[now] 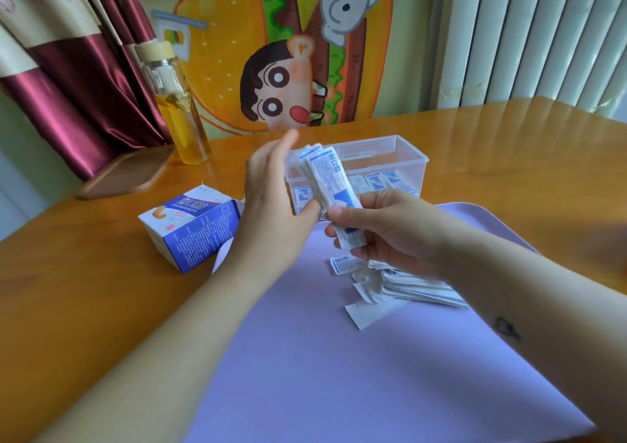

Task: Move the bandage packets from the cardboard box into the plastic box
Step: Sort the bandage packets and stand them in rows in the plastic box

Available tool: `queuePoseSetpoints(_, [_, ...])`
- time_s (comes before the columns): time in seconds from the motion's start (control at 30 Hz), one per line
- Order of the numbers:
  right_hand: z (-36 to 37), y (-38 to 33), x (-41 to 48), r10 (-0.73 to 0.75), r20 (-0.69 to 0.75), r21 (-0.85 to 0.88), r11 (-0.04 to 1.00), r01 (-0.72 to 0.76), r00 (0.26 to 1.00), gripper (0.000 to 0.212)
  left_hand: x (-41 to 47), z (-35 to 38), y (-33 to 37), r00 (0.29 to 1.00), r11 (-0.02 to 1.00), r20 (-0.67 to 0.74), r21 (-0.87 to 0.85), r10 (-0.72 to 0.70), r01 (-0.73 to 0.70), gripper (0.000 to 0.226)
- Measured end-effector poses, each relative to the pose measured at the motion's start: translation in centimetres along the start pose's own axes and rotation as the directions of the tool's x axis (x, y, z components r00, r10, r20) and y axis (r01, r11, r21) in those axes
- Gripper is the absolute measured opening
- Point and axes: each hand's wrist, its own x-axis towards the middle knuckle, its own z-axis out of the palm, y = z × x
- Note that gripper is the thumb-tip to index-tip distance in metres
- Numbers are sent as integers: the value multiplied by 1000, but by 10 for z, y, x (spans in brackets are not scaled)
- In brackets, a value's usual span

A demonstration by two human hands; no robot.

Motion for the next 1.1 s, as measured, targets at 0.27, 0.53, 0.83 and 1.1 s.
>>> queuePoseSetpoints(0.27, [6, 21, 7, 68, 78, 57, 996, -72, 995, 23, -13, 3, 2, 619, 460, 773, -504, -137, 731, 38])
queuePoseSetpoints(0.53, [5, 11, 0, 37, 7, -336, 941, -33, 999, 30, -15, 4, -2, 722, 333, 646, -643, -249, 690, 30])
queuePoseSetpoints(0.83, [18, -17, 37, -217, -194, -659, 751, 37, 957, 42, -13, -10, -17, 746, 352, 549, -660, -377, 663, 19])
queuePoseSetpoints(1.1, [18, 8, 63, -108, -265, -409, 913, -10, 958, 29, -9, -18, -26, 697, 331, 523, -628, -491, 704, 9])
